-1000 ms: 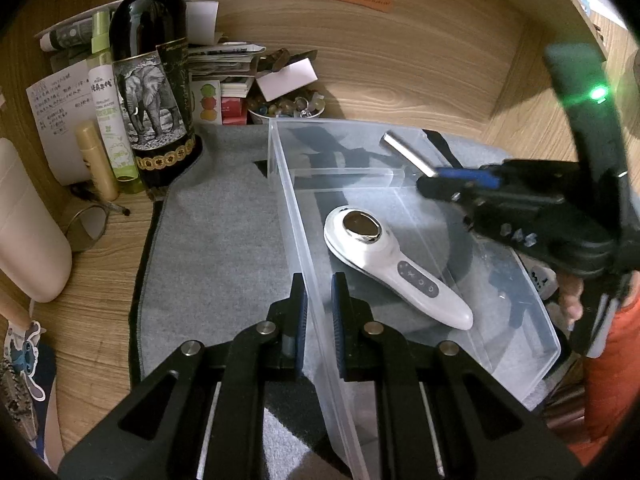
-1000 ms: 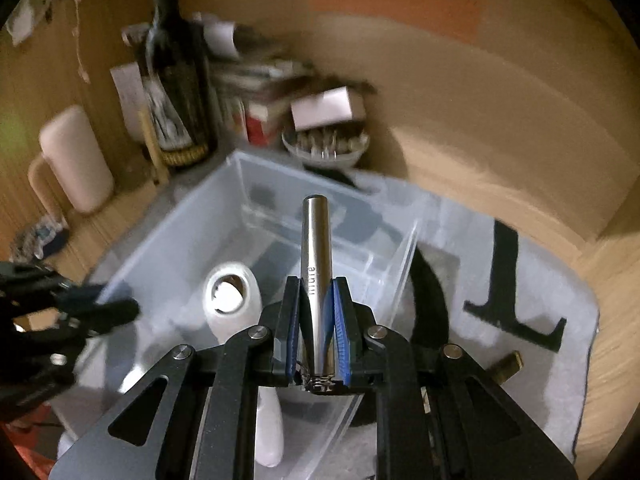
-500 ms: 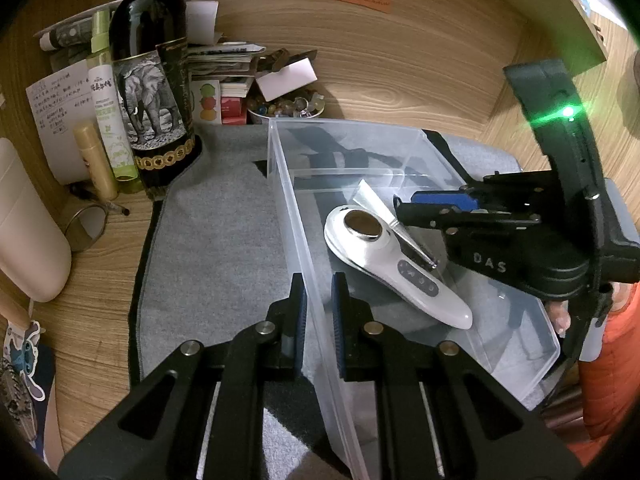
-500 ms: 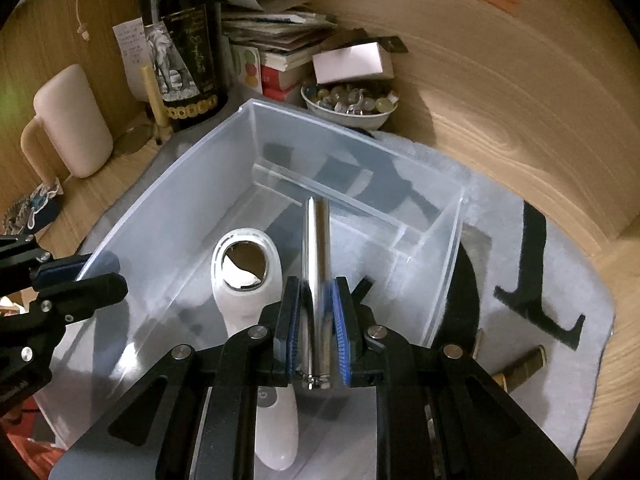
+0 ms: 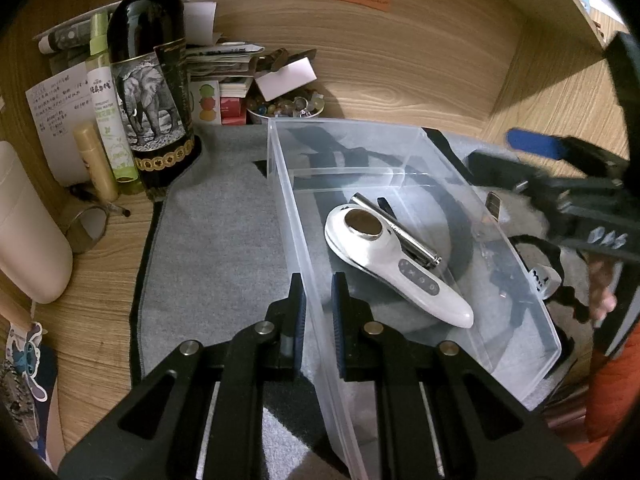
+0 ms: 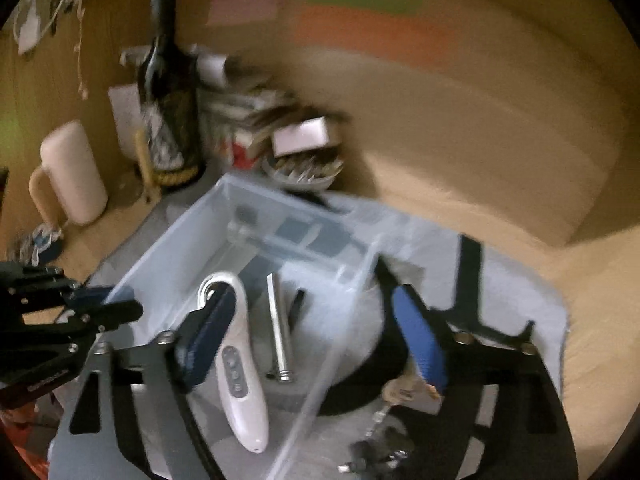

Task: Organize rigid objects
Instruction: 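Lower the metal cylinder into the box beside the device, open right tool, then grasp the white plug adapter on the mat with the right tool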

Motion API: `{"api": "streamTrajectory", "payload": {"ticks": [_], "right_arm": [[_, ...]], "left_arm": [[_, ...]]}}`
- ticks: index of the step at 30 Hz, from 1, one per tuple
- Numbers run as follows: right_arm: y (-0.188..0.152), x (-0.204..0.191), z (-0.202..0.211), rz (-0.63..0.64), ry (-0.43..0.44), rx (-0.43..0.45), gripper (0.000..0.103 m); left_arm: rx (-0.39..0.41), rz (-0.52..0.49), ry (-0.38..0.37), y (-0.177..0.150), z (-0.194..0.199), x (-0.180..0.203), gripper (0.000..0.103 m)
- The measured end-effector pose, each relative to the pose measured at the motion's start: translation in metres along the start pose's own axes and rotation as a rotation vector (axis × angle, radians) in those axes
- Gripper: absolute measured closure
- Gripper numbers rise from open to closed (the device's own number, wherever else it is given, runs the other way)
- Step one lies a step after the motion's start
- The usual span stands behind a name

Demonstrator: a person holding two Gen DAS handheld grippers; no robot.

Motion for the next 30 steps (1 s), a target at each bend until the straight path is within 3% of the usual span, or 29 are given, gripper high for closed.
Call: {"api": "streamTrajectory", "payload": {"ticks": [11,18,30], "right_arm": [[-0.025,0.074,0.044,-0.152,-0.166,0.045,0.011],[-0.072,0.101,0.039,-0.207,-0.252,-0.066,0.01],[-0.14,0.104,0.014,-0.293,-0.229,-0.239,0.01]], "left_arm": [[-0.001,-0.006,0.003,-0.001,0.0,0.0,0.091],[0.0,-0.01,0.005,-0.003,0.002,0.001,0.091],[0.0,-0.011,0.007,-0.003,0.002,0.001,0.091]]}}
Point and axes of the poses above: each gripper's, at about its wrist camera, not at the fingertips, and z roughly against the way its jaws point, x to its right, y to its top, the point moved 3 cm from there along -z, roughly the way its jaws point, and after that the axes turned 11 degrees about -y, right-handed, at the moved point
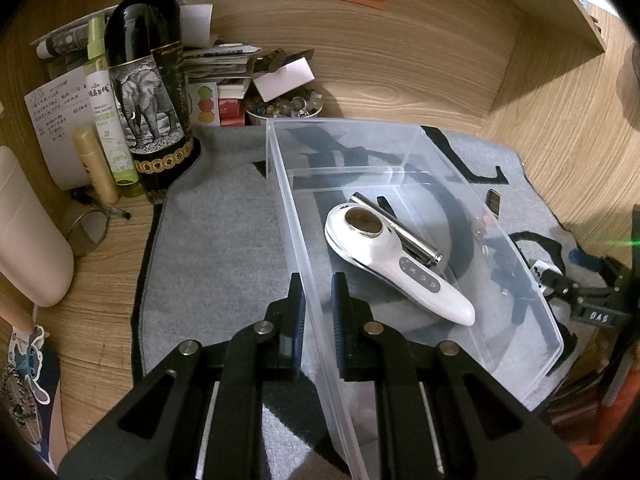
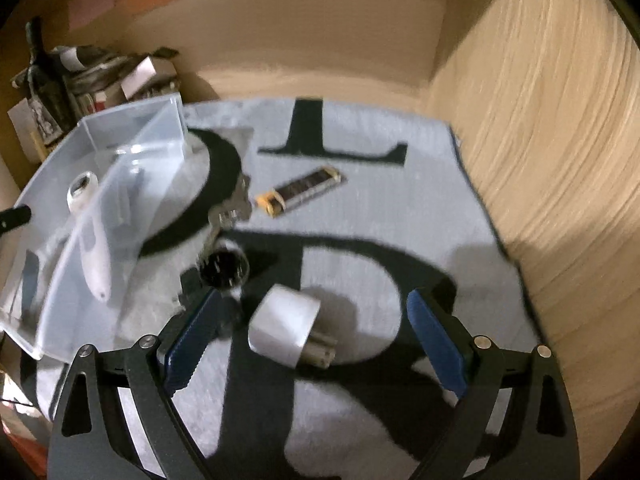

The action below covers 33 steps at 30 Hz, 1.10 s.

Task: Organize rigid objects
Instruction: 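Grasp the white plug adapter on the mat with the right tool, then place the white plug adapter into the box and open the right tool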

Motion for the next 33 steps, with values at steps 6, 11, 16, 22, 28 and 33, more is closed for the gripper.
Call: {"api": "streamTrajectory", "payload": {"ticks": [6,11,16,22,28,33], "right_arm": [[-0.009,-0.001,-0.013,-0.022,0.031,-0.051,0.026],[-0.012,-0.002,-0.021,-0.043,0.091,-0.081,0.054],[-0.012,-0.003,-0.018,-0.041,0.093,-0.059,0.056],[-0.004,-0.003,-0.008,-0.037,0.084,-0.009,0.056],[0.015,-0.005,0.009,-0.025,0.089,0.06,0.056],[0.036,-0.016,0.025,0.001,0.103,0.13,0.056]], "left_arm": [[0.0,0.0,0.0,0.0,0.0,0.0,0.091],[0.001,0.001,0.0,0.0,0.0,-0.001,0.091],[-0.001,-0.003,0.0,0.0,0.0,-0.001,0.091],[-0.001,-0.002,-0.001,0.0,0.0,0.0,0.091],[0.001,-0.001,0.0,0.0,0.0,0.0,0.091],[0.0,-0.001,0.001,0.0,0.0,0.0,0.091]]}}
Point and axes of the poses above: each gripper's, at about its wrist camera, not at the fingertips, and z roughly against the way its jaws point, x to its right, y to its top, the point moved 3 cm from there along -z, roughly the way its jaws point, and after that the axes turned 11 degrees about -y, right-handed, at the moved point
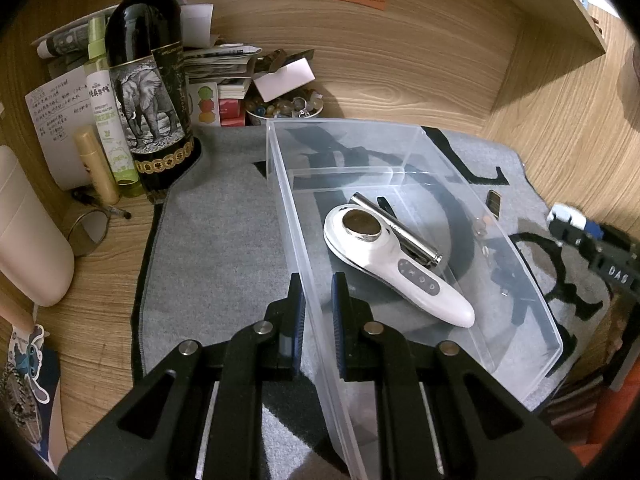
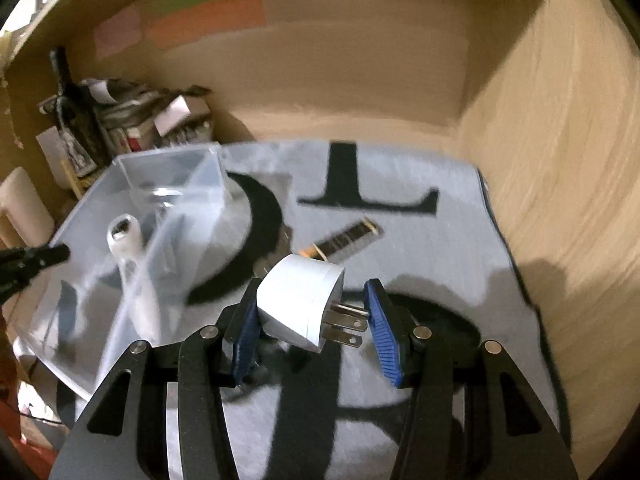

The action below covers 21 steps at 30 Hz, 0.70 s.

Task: Organize rigid objects
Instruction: 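Place the white plug adapter into the box and open the right tool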

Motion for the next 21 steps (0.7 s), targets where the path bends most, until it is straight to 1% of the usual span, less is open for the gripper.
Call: {"api": "streamTrajectory", "payload": {"ticks": [7,12,17,21], "right_arm": [[0.026,-0.03,0.017,0.072,0.057,0.095,0.056],[0.042,-0.059,0.024,0.119,0.126,0.142,0.056],[0.051,-0.09,0.022,0.177,0.186,0.161,0.056],[0.054,-0.11,0.014,0.218,0.214,0.152,0.056]], "left_arm": [[-0.001,-0.001,0.0,0.0,0.0,0.0,0.091],[0.001,0.002,-0.001,0.0,0.0,0.0,0.091],[0.001,0.003,-0.001,0.0,0.0,0.0,0.091],[0.001,0.002,-0.001,0.0,0.0,0.0,0.091]]}}
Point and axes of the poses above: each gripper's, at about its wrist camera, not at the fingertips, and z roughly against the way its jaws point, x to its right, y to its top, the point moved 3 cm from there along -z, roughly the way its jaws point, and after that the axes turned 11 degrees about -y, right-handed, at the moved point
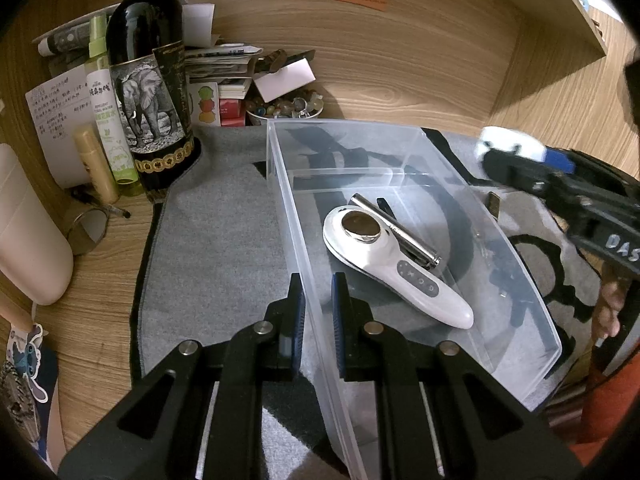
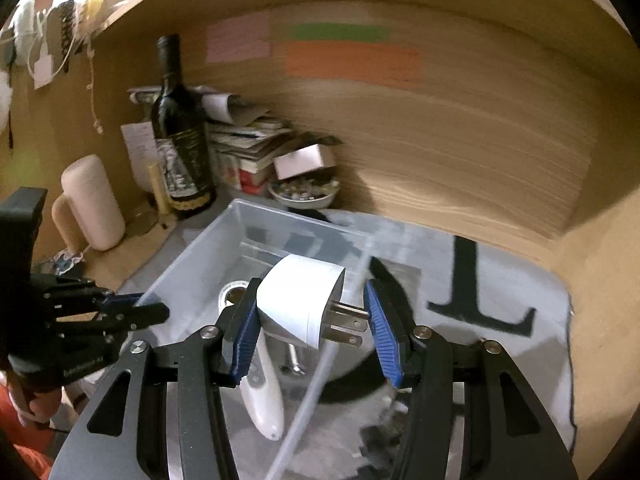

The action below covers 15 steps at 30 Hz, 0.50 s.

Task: Organize rigid objects
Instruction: 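Place the white plug adapter into the box and open the right tool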

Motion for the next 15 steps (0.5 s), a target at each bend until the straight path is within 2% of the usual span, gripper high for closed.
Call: {"api": "streamTrajectory", "payload": {"ticks": [6,15], "right_arm": [[-0.002,-0.02,-0.027,0.073,0.017,-0.06,0.056],[-0.01,-0.028,-0.058,0.129,0.032,-0.151,0.056]], "left_arm": [[0.001,0.004,-0.002,0.0,0.0,0.001,0.091],[0.002,0.004,0.0,0.0,0.0,0.002,0.091]]}}
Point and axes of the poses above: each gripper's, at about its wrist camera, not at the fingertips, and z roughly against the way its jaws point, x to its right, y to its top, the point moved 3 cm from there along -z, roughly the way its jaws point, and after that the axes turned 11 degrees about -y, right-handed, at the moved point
